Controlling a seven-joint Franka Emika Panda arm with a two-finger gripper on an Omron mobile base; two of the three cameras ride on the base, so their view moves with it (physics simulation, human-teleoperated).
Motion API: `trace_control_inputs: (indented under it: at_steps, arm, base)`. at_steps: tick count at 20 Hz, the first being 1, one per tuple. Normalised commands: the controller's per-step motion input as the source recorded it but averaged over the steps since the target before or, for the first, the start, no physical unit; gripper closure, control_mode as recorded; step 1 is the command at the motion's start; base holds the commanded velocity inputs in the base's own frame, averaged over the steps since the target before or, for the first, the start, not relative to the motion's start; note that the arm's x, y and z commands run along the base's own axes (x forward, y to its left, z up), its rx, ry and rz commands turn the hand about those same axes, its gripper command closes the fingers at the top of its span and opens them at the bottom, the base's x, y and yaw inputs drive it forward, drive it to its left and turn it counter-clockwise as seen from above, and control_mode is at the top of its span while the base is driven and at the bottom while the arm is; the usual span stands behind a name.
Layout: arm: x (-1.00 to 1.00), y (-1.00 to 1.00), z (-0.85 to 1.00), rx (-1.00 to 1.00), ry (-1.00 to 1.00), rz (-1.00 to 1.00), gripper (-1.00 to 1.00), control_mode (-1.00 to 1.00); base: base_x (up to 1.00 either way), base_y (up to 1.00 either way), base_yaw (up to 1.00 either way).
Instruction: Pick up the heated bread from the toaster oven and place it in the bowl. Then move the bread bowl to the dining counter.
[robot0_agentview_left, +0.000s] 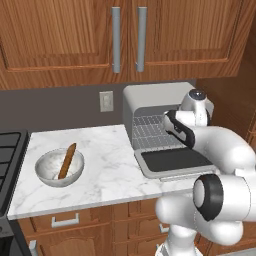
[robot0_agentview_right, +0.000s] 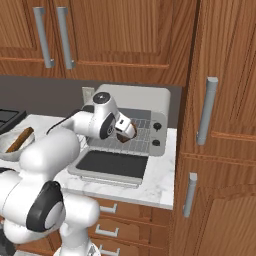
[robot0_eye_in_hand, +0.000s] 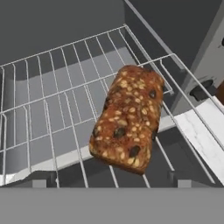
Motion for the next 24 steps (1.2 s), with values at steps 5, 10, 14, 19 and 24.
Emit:
trace_control_inputs:
  at_steps: [5, 10, 14, 19, 24]
  arm:
    - [0.13, -0.02, -0.1, 0.0, 0.0, -0.02, -1.0, -1.0]
    - [0.05, -0.08, -0.12, 0.0, 0.0, -0.05, -1.0, -1.0]
    - [0.0, -0.09, -0.08, 0.0, 0.0, -0.04, -1.0, -1.0]
    - [0.06, -0.01, -0.02, 0.0, 0.0, -0.03, -1.0, -1.0]
    - [0.14, 0.0, -0.03, 0.0, 0.0, -0.01, -1.0, -1.0]
  base:
    - [0.0, 0.0, 0.0]
    - [0.0, 0.0, 0.0]
    - [0.0, 0.0, 0.0]
    - [0.0, 0.0, 0.0]
    - [0.0, 0.0, 0.0]
